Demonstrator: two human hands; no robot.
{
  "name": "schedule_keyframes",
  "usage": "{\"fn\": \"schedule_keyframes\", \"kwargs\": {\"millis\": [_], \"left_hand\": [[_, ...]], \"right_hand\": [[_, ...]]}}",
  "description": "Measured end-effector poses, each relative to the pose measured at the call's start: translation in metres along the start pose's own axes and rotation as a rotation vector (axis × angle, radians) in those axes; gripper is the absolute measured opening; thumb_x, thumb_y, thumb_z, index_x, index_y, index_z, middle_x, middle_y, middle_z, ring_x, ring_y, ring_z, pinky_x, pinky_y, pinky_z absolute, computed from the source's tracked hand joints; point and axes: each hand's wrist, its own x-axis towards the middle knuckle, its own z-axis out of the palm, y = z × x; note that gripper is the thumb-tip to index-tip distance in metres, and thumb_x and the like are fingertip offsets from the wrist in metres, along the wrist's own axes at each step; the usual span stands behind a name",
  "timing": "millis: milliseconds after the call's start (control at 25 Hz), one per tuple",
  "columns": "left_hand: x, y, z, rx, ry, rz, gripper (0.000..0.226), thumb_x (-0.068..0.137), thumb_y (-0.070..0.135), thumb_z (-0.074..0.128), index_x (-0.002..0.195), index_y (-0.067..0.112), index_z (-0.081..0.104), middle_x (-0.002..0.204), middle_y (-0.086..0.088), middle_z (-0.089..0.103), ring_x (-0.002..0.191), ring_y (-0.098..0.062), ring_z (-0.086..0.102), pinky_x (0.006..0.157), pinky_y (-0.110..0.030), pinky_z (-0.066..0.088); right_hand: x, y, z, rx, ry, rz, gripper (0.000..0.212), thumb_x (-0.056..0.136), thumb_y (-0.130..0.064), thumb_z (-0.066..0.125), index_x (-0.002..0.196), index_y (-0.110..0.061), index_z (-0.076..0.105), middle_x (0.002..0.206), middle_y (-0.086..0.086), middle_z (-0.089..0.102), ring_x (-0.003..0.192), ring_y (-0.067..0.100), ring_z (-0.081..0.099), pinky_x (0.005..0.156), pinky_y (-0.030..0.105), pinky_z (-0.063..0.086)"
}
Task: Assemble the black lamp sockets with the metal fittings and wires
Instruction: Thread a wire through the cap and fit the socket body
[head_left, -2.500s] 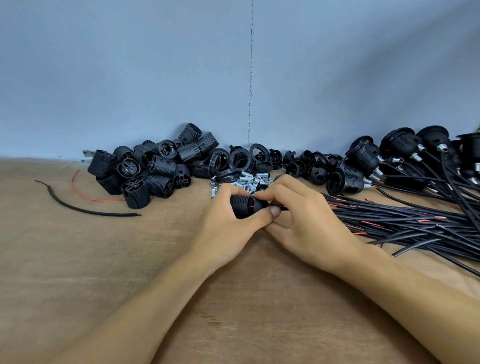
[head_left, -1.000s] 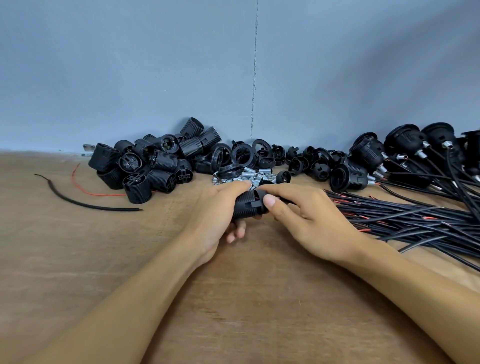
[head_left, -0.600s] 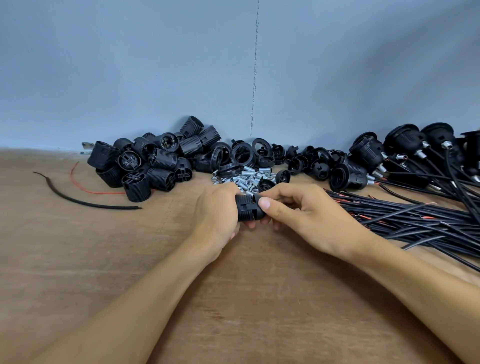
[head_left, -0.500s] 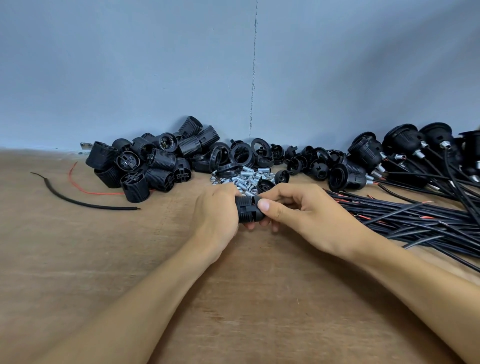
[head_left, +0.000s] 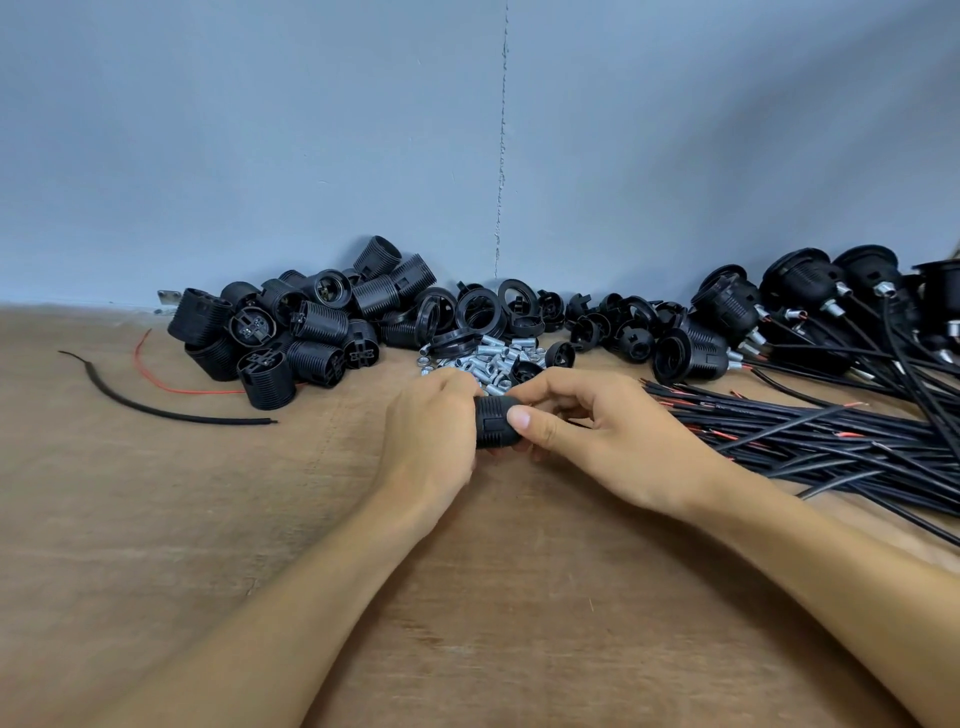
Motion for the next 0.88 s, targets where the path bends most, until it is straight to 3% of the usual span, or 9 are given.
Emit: {"fn": "schedule_keyframes", "kwargs": {"millis": [80,200,280,400,480,640,800,880], "left_hand": [[-0.001,0.0,0.001,-0.053,-0.028,0.005,0.021,0.096,0.023,0.055,0.081,0.01,0.06,0.058,0.002,0.061,0.042,-0.016,0.054,0.041,-0.027,0.039],[-0.003,-0.003,0.002,0.046,-0.02,0.081,0.004,0.09,0.03,0.07,0.092,0.03,0.066,0.085,0.01,0.068,0.073,-0.004,0.062,0.068,-0.018,0.048],[-0.005,-0.004,0.001,0.108,-0.111,0.138,0.017,0.085,0.034,0.074,0.101,0.035,0.068,0.094,0.017,0.068,0.089,0.006,0.061,0.075,-0.009,0.043],[-0.008,-0.003,0.002,0.192,-0.189,0.237,0.036,0.073,0.048,0.071,0.108,0.038,0.068,0.107,0.02,0.067,0.102,0.004,0.061,0.088,-0.017,0.045],[-0.01,-0.004,0.005,0.244,-0.155,0.292,0.035,0.073,0.055,0.073,0.104,0.038,0.067,0.1,0.021,0.067,0.096,0.006,0.059,0.082,-0.013,0.044],[-0.006,-0.005,0.012,0.3,-0.047,0.275,0.036,0.07,0.069,0.065,0.084,0.036,0.062,0.074,0.019,0.063,0.069,0.002,0.058,0.054,-0.014,0.035],[-0.001,-0.007,0.014,0.263,-0.021,0.249,0.024,0.081,0.055,0.072,0.076,0.033,0.064,0.065,0.013,0.062,0.063,0.0,0.057,0.054,-0.016,0.037],[0.001,-0.007,0.014,0.261,-0.003,0.273,0.03,0.086,0.048,0.071,0.065,0.03,0.059,0.061,0.009,0.058,0.061,-0.006,0.054,0.054,-0.019,0.032]], "right_hand": [[0.002,0.003,-0.006,-0.124,0.012,-0.002,0.016,0.094,-0.032,0.066,0.11,-0.029,0.07,0.096,-0.018,0.073,0.095,-0.004,0.065,0.088,0.022,0.05],[0.006,0.01,-0.024,-0.27,0.075,0.027,0.017,0.095,-0.024,0.065,0.108,-0.033,0.071,0.097,-0.023,0.07,0.092,-0.002,0.064,0.084,0.017,0.048],[0.009,0.017,-0.031,-0.33,0.152,0.067,0.018,0.096,-0.022,0.062,0.106,-0.032,0.072,0.099,-0.021,0.069,0.09,0.001,0.063,0.08,0.011,0.045],[0.014,0.026,-0.027,-0.389,0.254,0.111,0.014,0.095,-0.023,0.062,0.102,-0.03,0.072,0.094,-0.018,0.065,0.083,-0.003,0.059,0.072,0.011,0.04],[0.016,0.028,-0.022,-0.41,0.279,0.134,0.011,0.094,-0.024,0.063,0.097,-0.03,0.072,0.088,-0.018,0.065,0.077,-0.005,0.057,0.07,0.018,0.041],[0.022,0.027,-0.009,-0.385,0.324,0.099,0.01,0.092,-0.025,0.063,0.092,-0.032,0.071,0.082,-0.018,0.064,0.069,-0.005,0.056,0.066,0.018,0.041],[0.031,0.02,0.005,-0.275,0.376,0.057,0.009,0.094,-0.026,0.064,0.093,-0.032,0.07,0.082,-0.018,0.064,0.071,-0.002,0.056,0.065,0.02,0.043],[0.044,0.014,0.004,-0.261,0.376,0.043,0.005,0.091,-0.031,0.067,0.089,-0.034,0.07,0.08,-0.015,0.064,0.071,-0.001,0.056,0.066,0.022,0.044]]}}
